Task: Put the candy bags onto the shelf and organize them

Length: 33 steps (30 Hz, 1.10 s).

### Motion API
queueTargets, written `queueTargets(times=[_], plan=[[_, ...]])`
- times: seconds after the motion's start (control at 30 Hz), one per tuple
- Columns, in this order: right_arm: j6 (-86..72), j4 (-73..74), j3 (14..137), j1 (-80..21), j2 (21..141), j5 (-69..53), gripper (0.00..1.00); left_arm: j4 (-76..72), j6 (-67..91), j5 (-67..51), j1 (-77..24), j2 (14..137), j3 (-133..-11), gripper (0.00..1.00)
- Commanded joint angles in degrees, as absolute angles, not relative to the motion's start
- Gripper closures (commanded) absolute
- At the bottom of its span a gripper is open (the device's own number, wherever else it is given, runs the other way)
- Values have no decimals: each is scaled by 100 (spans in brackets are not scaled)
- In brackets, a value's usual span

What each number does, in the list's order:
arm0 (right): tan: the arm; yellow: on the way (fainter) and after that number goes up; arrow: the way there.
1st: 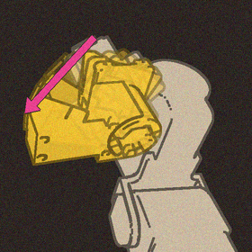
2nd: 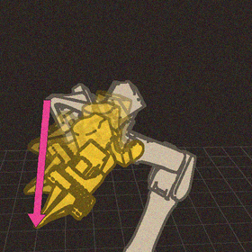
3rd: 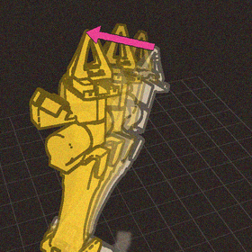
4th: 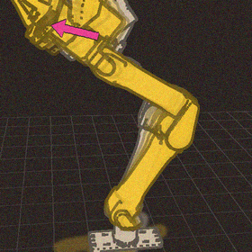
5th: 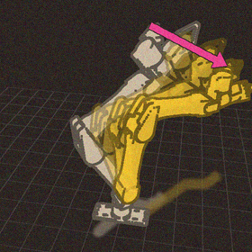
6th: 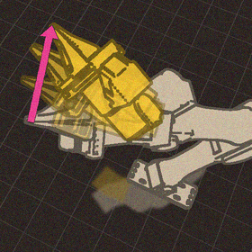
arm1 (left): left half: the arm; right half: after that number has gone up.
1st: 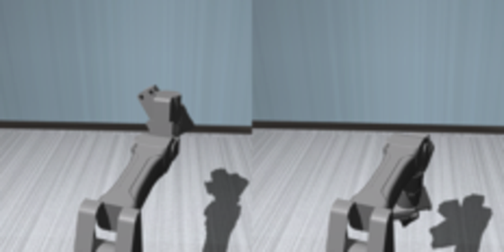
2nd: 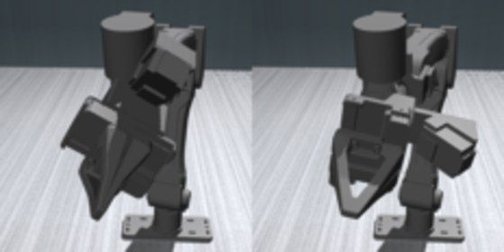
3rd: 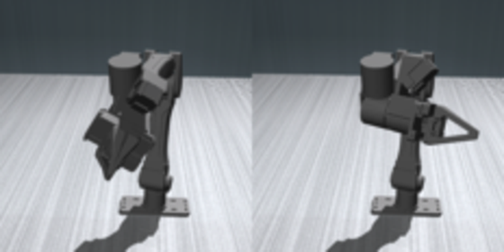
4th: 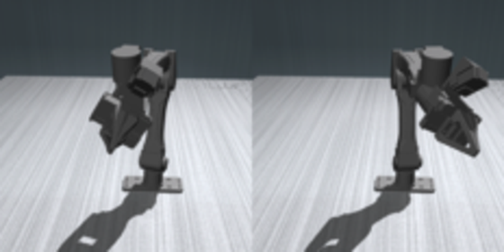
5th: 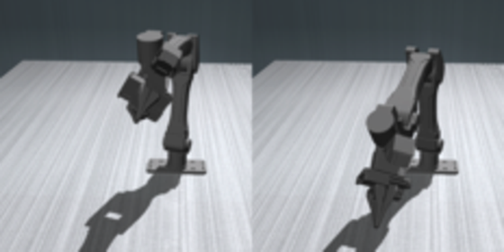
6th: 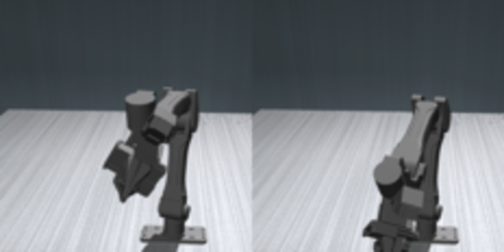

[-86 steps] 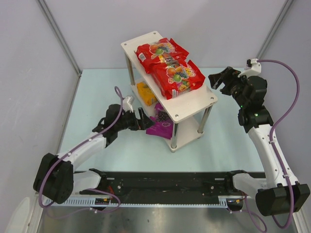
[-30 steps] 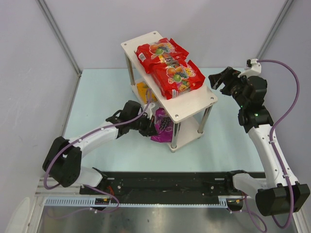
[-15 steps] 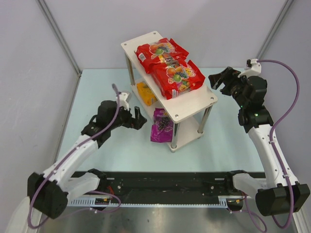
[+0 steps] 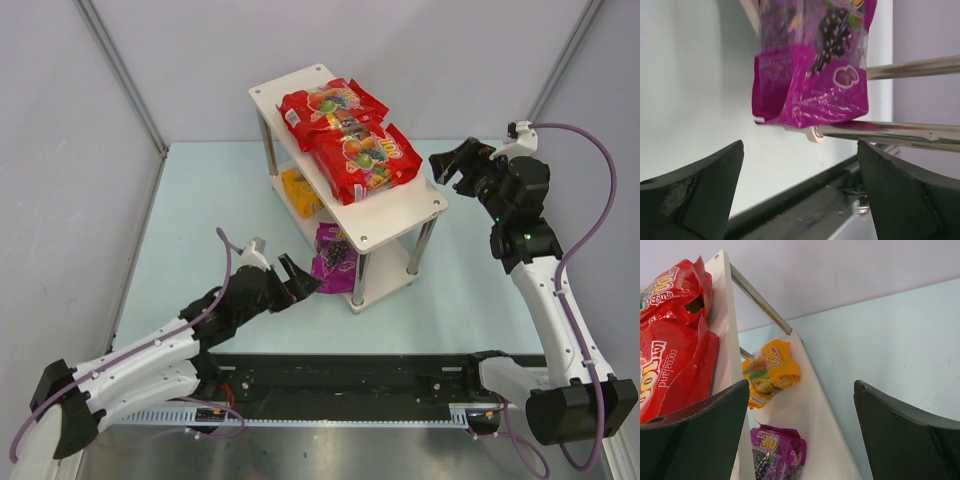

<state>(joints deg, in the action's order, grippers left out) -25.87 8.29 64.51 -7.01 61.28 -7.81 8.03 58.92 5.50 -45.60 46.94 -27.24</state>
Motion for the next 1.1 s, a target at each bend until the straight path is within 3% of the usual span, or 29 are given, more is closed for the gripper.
queueTargets(times=[0.0,0.23,0.77,0.93,1.07], plan=[[-2575,703,6469,-668,5968,-765,11,370,7952,1827,-5184,4439,-2356,0],[-2558,712,6469,-668,5950,-765,11,-409,9104,2540,-5853,4666,-1952,0],[-2531,721,6469,-659,5950,-729,11,-1986,9422,2619,-5933,6372,-2127,1],[-2523,721,6469,-659,5968,-712,11,-2004,9404,2742,-5924,6477,-2153,17],[-2531,703,6469,-659,5968,-686,11,-2065,9316,2830,-5933,6548,-2153,38]])
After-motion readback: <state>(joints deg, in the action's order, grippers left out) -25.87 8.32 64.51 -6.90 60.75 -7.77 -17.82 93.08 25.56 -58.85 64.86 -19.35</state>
